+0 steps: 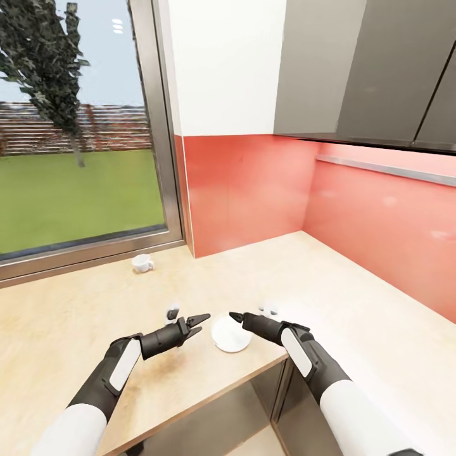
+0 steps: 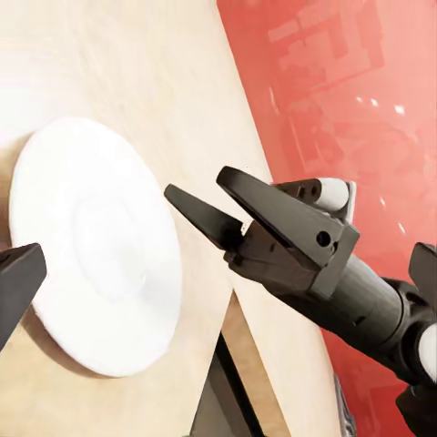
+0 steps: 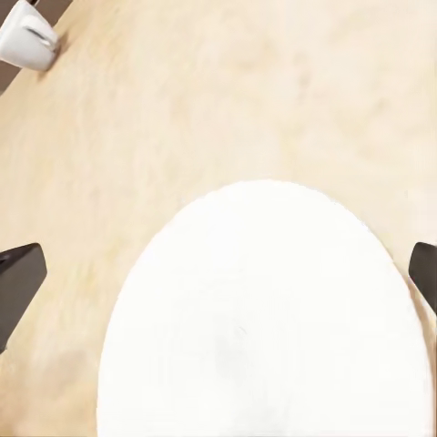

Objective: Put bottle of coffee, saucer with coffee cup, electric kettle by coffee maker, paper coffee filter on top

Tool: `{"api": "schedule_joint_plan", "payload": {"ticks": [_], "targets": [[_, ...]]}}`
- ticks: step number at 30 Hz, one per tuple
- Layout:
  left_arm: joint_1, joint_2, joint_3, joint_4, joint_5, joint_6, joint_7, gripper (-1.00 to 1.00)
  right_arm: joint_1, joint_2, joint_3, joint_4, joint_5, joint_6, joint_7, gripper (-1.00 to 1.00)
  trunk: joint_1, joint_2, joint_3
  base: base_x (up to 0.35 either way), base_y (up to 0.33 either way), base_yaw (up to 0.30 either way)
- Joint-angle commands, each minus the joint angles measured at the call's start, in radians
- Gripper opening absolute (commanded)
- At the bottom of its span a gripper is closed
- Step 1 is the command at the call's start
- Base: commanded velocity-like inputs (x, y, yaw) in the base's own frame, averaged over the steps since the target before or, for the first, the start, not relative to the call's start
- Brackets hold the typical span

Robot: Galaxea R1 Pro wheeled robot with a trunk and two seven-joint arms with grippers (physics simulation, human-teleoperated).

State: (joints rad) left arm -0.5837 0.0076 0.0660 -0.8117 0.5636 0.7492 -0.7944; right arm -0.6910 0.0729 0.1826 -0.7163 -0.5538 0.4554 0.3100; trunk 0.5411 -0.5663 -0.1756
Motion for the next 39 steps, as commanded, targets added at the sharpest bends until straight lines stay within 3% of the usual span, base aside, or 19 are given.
{"api": "schedule_joint_plan", "payload": {"ticks": [1,39], "targets": [[-0.001,0.000,0.001,0.000,0.002,0.006,-0.002,1.00,-0.001,0.000,0.000,0.002,-0.005,0.005,0.000,1.00,0.001,-0.001,-0.002,0.247,0.050,0.000],[0.001,-0.004,0.000,0.062,0.007,0.006,-0.005,1.00,-0.001,0.006,0.002,0.061,-0.006,0.005,0.001,1.00,0.001,-0.001,-0.002,0.022,0.004,0.000]]}}
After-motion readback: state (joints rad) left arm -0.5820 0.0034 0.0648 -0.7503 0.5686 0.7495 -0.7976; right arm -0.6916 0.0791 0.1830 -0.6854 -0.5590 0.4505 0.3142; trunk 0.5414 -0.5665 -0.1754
